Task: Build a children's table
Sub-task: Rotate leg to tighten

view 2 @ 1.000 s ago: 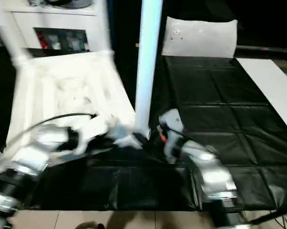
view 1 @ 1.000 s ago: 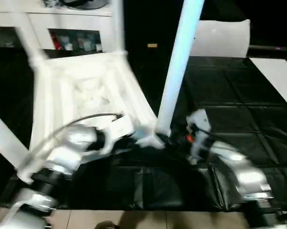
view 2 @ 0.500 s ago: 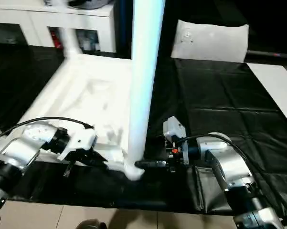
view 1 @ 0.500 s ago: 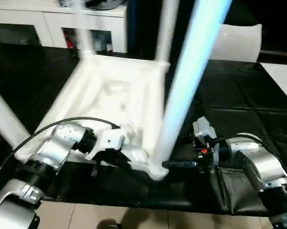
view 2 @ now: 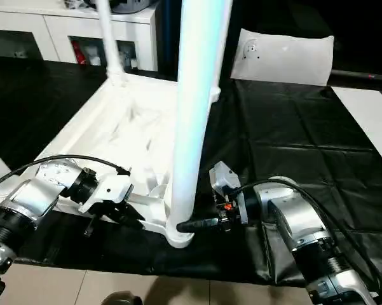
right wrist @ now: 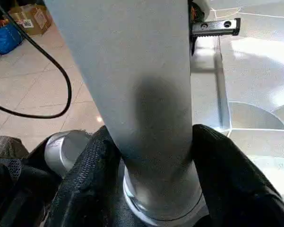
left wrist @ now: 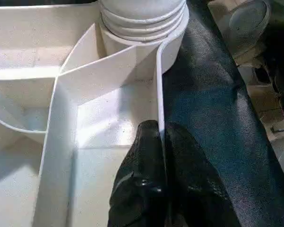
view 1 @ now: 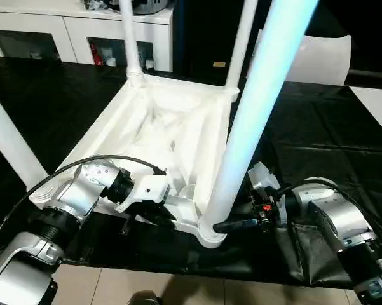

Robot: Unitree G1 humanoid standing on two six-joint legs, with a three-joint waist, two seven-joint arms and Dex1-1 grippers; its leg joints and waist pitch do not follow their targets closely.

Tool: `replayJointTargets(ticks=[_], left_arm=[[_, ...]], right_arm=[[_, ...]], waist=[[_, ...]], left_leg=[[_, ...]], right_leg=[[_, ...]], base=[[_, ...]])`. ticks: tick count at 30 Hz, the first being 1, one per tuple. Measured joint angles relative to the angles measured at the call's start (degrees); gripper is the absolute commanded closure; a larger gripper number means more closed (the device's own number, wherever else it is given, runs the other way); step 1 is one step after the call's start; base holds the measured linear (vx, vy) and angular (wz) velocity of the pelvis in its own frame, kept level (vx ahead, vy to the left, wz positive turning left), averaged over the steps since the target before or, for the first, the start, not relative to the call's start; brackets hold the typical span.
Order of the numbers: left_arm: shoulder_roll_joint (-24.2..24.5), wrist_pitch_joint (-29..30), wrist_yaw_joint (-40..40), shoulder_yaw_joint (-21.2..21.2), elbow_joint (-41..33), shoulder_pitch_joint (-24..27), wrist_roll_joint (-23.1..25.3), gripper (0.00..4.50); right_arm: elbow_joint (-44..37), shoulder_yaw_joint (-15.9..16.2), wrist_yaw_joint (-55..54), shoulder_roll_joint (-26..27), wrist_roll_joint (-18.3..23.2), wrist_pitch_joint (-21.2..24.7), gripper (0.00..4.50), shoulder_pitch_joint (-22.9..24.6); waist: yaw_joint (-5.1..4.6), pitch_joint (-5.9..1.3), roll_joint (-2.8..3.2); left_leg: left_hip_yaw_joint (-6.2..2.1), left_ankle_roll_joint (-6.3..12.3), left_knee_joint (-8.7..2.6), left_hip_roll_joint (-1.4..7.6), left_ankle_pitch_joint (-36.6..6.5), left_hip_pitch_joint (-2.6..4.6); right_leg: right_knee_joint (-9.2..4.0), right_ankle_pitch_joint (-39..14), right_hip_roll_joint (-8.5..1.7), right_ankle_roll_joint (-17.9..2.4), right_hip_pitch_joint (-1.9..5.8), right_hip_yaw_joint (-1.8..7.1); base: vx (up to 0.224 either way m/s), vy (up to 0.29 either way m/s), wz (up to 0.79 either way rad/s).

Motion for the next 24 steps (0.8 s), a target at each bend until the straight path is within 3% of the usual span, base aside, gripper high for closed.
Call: replayJointTargets(ticks=[6, 10, 17, 20, 24], left_arm=[[-0.2, 1.2, 0.7, 0.3, 0.2, 0.0, -0.1, 4.50], [-0.6, 4.3, 4.7, 3.1, 0.0, 1.4, -0.1, 4.50], [-4.4, 16.7, 19.1, 7.6, -2.1, 3.3, 1.1, 4.50], [-7.3, 21.3, 25.2, 9.3, -3.5, 3.9, 1.8, 4.50], [-11.2, 25.1, 32.4, 10.3, -4.6, 3.9, 3.7, 4.50]], right_arm=[[-0.8, -0.6, -1.5, 0.5, 0.8, 2.4, 2.53, 0.9], [-2.8, -3.5, -9.4, 4.5, 1.0, 3.6, 2.54, 4.5], [-1.9, -8.6, -32.5, 14.3, -3.3, 6.3, 2.55, 4.5], [-0.4, -10.5, -41.4, 18.8, -5.2, 6.3, 2.55, 3.6], [1.8, -12.1, -52.1, 23.5, -7.7, 6.7, 2.55, 1.1]], waist=[[0.01, 0.00, 0.01], [-0.50, 0.00, 0.04], [-4.11, -0.01, 0.06], [-5.00, -0.01, 0.02], [-5.46, -0.02, 0.02]], left_leg=[[0.00, 0.00, 0.02, 0.00, 0.0, 0.05], [0.01, -0.08, -0.02, 0.01, 0.0, 0.30], [-0.05, -0.22, -0.26, -0.07, 0.1, 1.02], [-0.05, -0.22, -0.50, -0.12, 0.1, 1.13], [-0.05, -0.22, -0.63, -0.18, 0.1, 1.11]], right_leg=[[0.05, 0.0, -0.01, 0.0, 0.04, 0.00], [0.29, 0.0, 0.00, 0.0, 0.05, 0.06], [0.06, -0.1, -0.17, 0.1, 0.11, -0.06], [-0.39, -0.1, -0.17, 0.1, 0.08, -0.07], [-0.88, 0.0, -0.18, 0.0, 0.02, -0.03]], base=[[0.000, 0.000, 0.00], [0.000, 0.000, 0.00], [0.000, 0.000, 0.00], [0.000, 0.000, 0.00], [0.000, 0.000, 0.00]])
